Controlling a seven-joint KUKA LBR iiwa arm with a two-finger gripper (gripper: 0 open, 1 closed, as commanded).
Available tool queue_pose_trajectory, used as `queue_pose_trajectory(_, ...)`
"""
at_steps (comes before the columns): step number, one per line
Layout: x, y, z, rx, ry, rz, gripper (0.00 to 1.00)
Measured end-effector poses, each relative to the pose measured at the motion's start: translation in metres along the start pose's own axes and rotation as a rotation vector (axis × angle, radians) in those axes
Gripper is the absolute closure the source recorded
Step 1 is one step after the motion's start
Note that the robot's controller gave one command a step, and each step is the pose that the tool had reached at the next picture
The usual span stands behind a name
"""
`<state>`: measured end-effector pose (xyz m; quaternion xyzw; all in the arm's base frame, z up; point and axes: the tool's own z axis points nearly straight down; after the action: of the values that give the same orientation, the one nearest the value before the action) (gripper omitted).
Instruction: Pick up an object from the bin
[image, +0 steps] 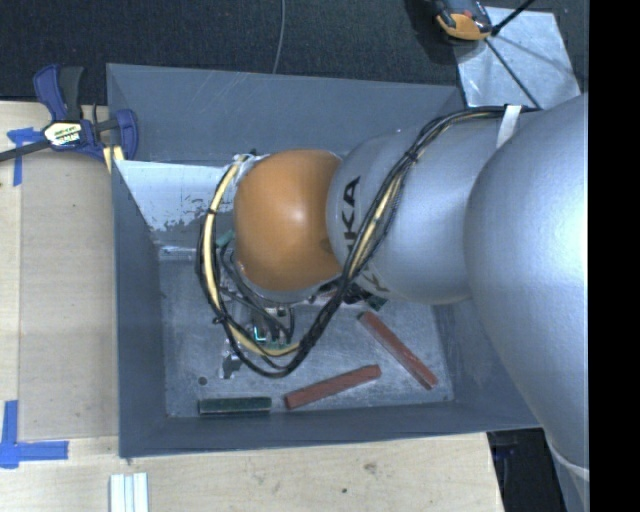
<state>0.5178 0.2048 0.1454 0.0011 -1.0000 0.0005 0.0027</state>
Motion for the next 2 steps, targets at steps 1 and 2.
queue_pose_trajectory(1,-0.002,0.000,-0.004,-0.002,-0.007,0.002,0.00)
queue_pose_trajectory(2,0.001,-0.041,0.036,-0.005,-0.014,-0.039,0.00)
